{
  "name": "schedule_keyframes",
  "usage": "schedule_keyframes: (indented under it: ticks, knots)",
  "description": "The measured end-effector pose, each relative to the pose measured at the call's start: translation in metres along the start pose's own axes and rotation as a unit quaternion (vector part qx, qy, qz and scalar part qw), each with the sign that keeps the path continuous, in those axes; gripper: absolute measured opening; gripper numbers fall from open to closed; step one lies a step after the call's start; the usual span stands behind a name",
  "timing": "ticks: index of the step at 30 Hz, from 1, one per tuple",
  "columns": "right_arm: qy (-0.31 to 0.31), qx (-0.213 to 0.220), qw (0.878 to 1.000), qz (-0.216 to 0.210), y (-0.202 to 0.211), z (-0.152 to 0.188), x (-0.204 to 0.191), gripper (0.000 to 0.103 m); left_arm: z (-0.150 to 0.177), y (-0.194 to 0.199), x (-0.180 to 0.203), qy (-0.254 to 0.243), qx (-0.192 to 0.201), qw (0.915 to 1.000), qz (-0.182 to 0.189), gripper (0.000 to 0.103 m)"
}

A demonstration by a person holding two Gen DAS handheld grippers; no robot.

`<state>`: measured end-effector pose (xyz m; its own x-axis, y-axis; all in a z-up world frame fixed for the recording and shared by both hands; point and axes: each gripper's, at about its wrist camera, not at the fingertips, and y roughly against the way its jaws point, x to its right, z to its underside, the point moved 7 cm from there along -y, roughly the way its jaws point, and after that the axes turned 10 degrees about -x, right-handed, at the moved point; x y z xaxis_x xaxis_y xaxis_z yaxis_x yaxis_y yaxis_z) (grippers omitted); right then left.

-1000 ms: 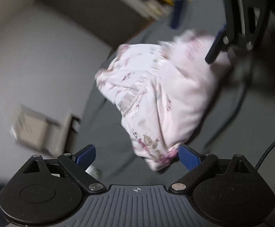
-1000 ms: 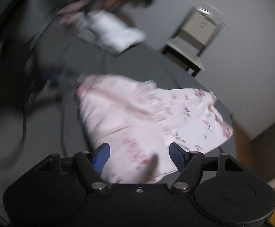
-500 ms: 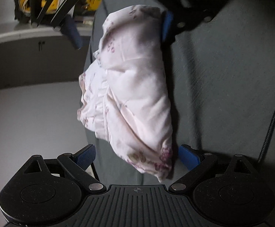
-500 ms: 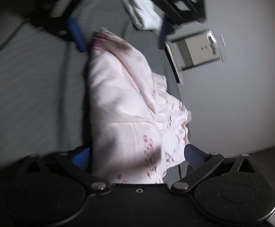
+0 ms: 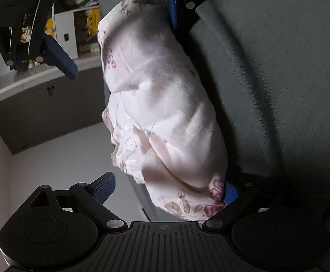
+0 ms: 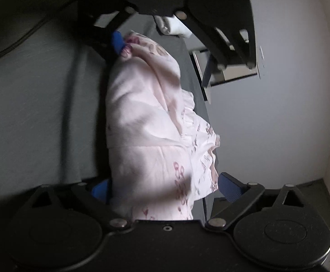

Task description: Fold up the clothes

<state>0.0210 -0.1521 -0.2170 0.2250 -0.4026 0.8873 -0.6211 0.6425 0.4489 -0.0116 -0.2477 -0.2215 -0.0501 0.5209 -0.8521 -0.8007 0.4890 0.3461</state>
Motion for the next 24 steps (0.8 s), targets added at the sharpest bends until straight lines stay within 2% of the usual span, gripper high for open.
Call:
schedule_keyframes:
  ticks: [2,4,6,7,8,10,12,14,16,24]
  knots:
    - [-0.02,-0.009,1.0,-0.007,-0.007,0.001,0.006,0.095,0.0,-0.002,-0.003,0.008,0.003,0.9999,0.015,0.089]
    - [-0.04,-0.017,0.999,-0.011,-0.014,0.002,0.012,0.095,-0.001,-0.005,-0.004,0.011,-0.005,0.9996,0.024,0.071]
    - [-0.047,-0.014,0.999,-0.023,-0.016,0.001,0.012,0.083,-0.002,-0.008,-0.004,0.011,-0.017,0.9993,0.03,0.057]
    - [-0.043,-0.015,0.999,-0.028,-0.017,0.001,0.01,0.063,-0.004,-0.01,-0.003,0.015,-0.022,0.999,0.037,0.052]
    - [-0.034,-0.017,0.999,-0.031,-0.018,0.001,0.007,0.055,-0.006,-0.011,-0.003,0.019,-0.024,0.9986,0.042,0.049]
    - [-0.029,-0.017,0.999,-0.04,-0.019,0.001,0.004,0.052,-0.01,-0.01,-0.001,0.025,-0.028,0.9982,0.048,0.04]
    - [-0.029,-0.015,0.998,-0.052,-0.019,0.001,0.004,0.044,-0.012,-0.009,0.0,0.032,-0.032,0.9974,0.056,0.034]
    - [-0.029,-0.013,0.998,-0.063,-0.02,0.002,0.004,0.032,-0.012,-0.008,-0.001,0.042,-0.038,0.9962,0.066,0.031]
    - [-0.03,-0.011,0.997,-0.074,-0.019,0.002,0.003,0.026,-0.01,-0.003,-0.002,0.053,-0.043,0.9946,0.078,0.026]
    - [-0.081,0.008,0.986,-0.148,0.021,-0.006,0.021,0.022,0.004,0.03,-0.013,0.086,-0.035,0.9915,0.091,0.021]
